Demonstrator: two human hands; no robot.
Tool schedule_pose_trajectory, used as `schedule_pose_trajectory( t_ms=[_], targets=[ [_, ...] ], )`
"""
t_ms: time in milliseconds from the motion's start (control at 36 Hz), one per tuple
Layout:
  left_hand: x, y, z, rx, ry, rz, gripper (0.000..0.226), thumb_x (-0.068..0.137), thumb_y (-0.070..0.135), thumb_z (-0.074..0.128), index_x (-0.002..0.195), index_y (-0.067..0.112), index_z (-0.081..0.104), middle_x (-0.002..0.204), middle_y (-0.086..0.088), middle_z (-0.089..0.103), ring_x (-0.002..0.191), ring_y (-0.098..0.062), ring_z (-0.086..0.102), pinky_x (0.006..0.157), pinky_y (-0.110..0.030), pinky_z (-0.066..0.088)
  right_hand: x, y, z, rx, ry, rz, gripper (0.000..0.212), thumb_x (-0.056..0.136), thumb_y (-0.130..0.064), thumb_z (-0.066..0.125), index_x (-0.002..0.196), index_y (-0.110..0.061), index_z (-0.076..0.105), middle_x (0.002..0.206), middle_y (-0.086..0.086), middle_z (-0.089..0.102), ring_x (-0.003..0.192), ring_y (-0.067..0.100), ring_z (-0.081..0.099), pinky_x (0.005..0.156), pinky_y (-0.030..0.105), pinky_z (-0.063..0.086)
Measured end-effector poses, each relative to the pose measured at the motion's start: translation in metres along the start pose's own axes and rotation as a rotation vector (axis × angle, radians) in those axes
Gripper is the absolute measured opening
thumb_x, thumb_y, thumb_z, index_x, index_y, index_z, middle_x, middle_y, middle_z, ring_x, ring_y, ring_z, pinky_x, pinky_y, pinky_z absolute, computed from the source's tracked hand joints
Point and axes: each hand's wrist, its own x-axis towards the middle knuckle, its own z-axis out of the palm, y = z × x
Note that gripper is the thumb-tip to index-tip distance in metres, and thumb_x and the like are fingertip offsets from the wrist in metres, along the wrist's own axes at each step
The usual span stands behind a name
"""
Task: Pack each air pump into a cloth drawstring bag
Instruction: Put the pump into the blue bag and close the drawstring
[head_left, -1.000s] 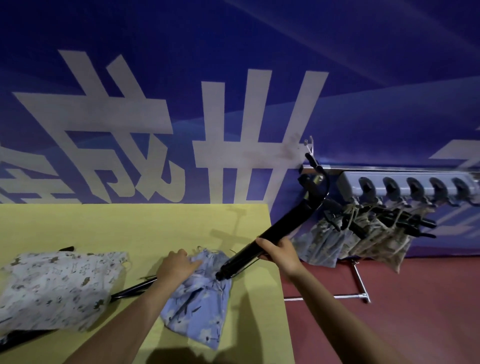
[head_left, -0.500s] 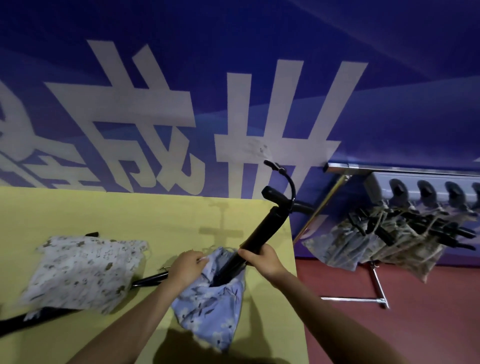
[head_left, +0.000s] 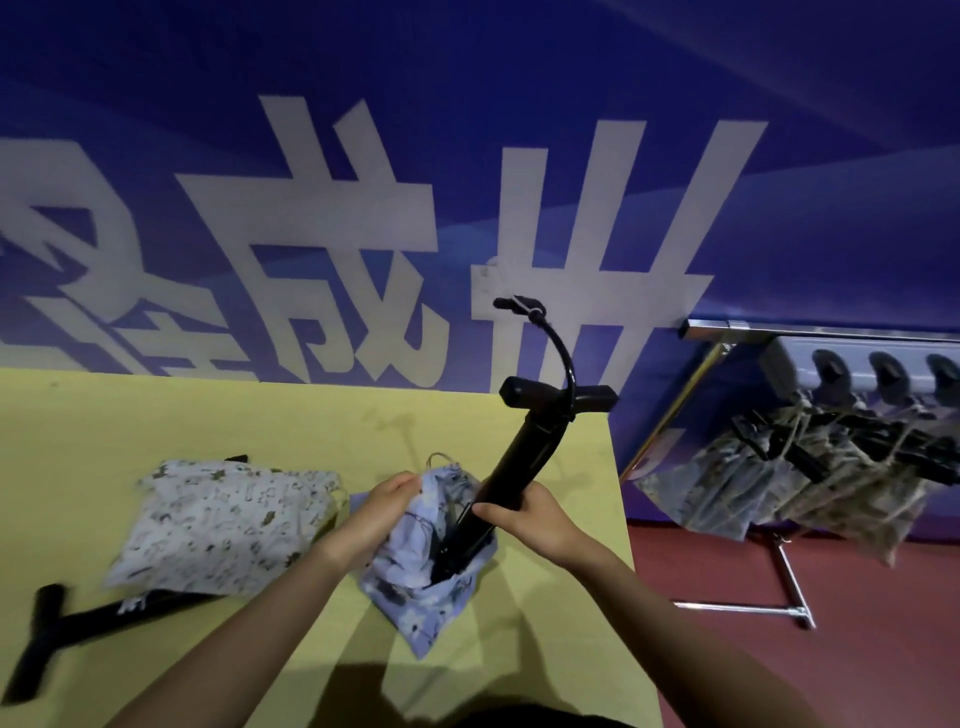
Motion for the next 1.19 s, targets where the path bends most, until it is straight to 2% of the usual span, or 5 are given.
schedule_pose_trajectory(
  t_ms=[222,361,556,722,1194],
  targets=[
    [-0.030,-0.018,-0.032,0.309,-0.019,0.021,0.034,0.096,0.036,0.057,0.127,0.026,0.048,0.122,0.007,0.053,0.105,-0.011,0.055,0.083,-0.025,0.040,-0.007,-0.017,0.028,0.073,-0.045,-0.101,0.014,0.086,-0.014,0.071,0.097,-0.005,0.070,0.095,0.004,0.071,0.092,0.011,0.067,0.084,0.026,0.053],
    [-0.036,-0.036,-0.052,0.737,0.214,0.147,0.046,0.100,0.036,0.046,0.062,0.011,0.040,0.057,-0.008,0.030,0.047,-0.019,0.030,0.054,-0.035,0.023,-0.002,-0.025,0.058,0.119,-0.005,-0.133,0.015,0.087,-0.015,0.070,0.097,-0.003,0.069,0.097,0.013,0.071,0.093,0.019,0.068,0.085,0.034,0.054],
    [-0.059,-0.032,-0.070,0.047,-0.015,0.087,0.039,0.098,0.047,0.048,0.106,0.014,0.068,0.103,-0.005,0.070,0.098,-0.023,0.065,0.087,-0.036,0.047,0.009,-0.008,0.090,0.013,0.050,-0.096,0.009,0.086,-0.018,0.071,0.094,-0.015,0.070,0.090,-0.002,0.072,0.084,-0.002,0.066,0.077,0.022,0.050],
    [-0.073,-0.018,-0.079,-0.511,-0.009,0.113,0.047,0.103,0.028,0.040,0.134,-0.005,0.049,0.134,-0.023,0.054,0.123,-0.032,0.054,0.105,-0.044,0.043,0.009,0.002,0.094,-0.085,-0.001,-0.122,0.016,0.086,-0.024,0.072,0.099,-0.025,0.065,0.093,-0.008,0.069,0.089,-0.004,0.064,0.077,0.016,0.047],
    [-0.100,0.052,-0.042,-0.591,0.279,0.424,0.034,0.097,0.048,0.037,0.108,0.025,0.061,0.111,0.008,0.071,0.113,-0.007,0.062,0.101,-0.035,0.043,-0.016,-0.046,0.082,-0.712,-0.192,-0.419,0.040,0.098,-0.049,0.044,0.100,-0.010,0.049,0.074,0.016,0.055,0.067,0.030,0.053,0.060,0.042,0.039]
  ],
)
